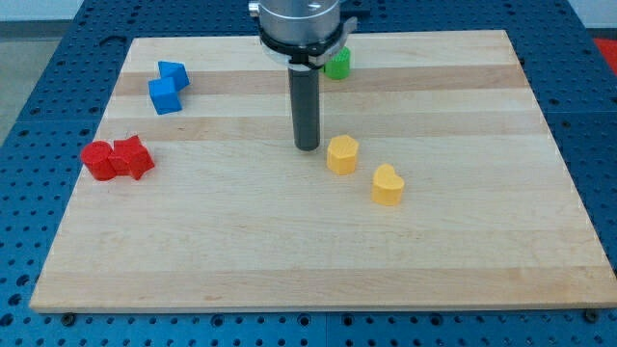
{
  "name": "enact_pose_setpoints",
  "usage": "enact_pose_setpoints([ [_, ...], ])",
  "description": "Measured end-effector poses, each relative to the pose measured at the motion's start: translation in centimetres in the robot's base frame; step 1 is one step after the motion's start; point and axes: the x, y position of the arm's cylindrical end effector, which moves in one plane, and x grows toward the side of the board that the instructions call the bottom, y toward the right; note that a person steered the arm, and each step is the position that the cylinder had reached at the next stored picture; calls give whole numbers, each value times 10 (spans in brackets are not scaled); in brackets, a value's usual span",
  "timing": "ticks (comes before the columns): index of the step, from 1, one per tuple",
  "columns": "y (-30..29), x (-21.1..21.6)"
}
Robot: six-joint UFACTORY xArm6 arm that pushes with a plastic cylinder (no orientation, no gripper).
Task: Move your arm towards center
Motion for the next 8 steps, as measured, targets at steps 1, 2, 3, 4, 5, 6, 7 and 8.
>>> enact_pose_setpoints([
  [1, 10, 12],
  [2, 16, 29],
  [3, 23, 56],
  [4, 34, 82],
  [5, 46, 107],
  [6, 47, 121],
  [7, 2, 114],
  [8, -37, 63],
])
